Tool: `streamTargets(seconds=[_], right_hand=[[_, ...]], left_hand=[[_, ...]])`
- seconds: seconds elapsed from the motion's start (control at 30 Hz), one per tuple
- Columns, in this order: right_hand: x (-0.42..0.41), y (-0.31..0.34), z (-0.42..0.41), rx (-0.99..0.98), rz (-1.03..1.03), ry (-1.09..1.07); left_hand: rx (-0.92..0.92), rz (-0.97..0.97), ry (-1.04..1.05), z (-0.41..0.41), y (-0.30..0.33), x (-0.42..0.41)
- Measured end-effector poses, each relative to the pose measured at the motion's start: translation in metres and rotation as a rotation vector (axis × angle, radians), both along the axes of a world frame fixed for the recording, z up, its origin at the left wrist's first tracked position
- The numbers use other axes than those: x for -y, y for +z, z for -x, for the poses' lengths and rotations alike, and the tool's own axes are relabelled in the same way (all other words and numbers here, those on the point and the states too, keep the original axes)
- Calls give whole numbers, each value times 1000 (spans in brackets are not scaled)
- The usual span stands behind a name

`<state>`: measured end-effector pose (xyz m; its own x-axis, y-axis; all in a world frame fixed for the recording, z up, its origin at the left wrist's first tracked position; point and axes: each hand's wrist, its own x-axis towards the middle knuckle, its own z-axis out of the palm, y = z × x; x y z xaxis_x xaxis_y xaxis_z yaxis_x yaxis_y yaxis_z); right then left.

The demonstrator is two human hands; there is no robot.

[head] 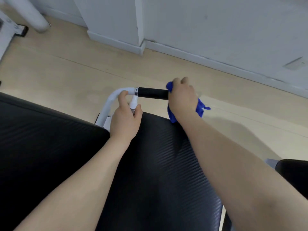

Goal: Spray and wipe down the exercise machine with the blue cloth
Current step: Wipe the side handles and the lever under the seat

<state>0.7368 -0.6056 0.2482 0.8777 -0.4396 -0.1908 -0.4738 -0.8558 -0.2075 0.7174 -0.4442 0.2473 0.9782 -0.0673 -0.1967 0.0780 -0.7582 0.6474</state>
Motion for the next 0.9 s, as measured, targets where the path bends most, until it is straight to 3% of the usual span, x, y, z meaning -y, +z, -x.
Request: streamTargets(seconds=[0.17,0.27,0.37,0.47,0.57,0.67,0.9], right_hand=[[-68,-18,-32,-70,-112,288],[-40,-11,-30,-71,-79,423],[13,-4,-12,-52,37,322],[-1,-8,-8,-29,-54,253],[-49,-19,-34,-33,-149,397],[-52,-19,-43,-64,-82,527],[-2,-4,-37,-194,-7,74]], left_hand=[[31,15,43,1,-6,0],[30,48,83,1,-6,-3],[-3,79,100,1,-5,-3],[-35,115,126,1,-4,-4],[-21,127,131,-1,-5,-4],[-11,137,129,-3,-8,-3],[-52,132,140,-1,-3,1]])
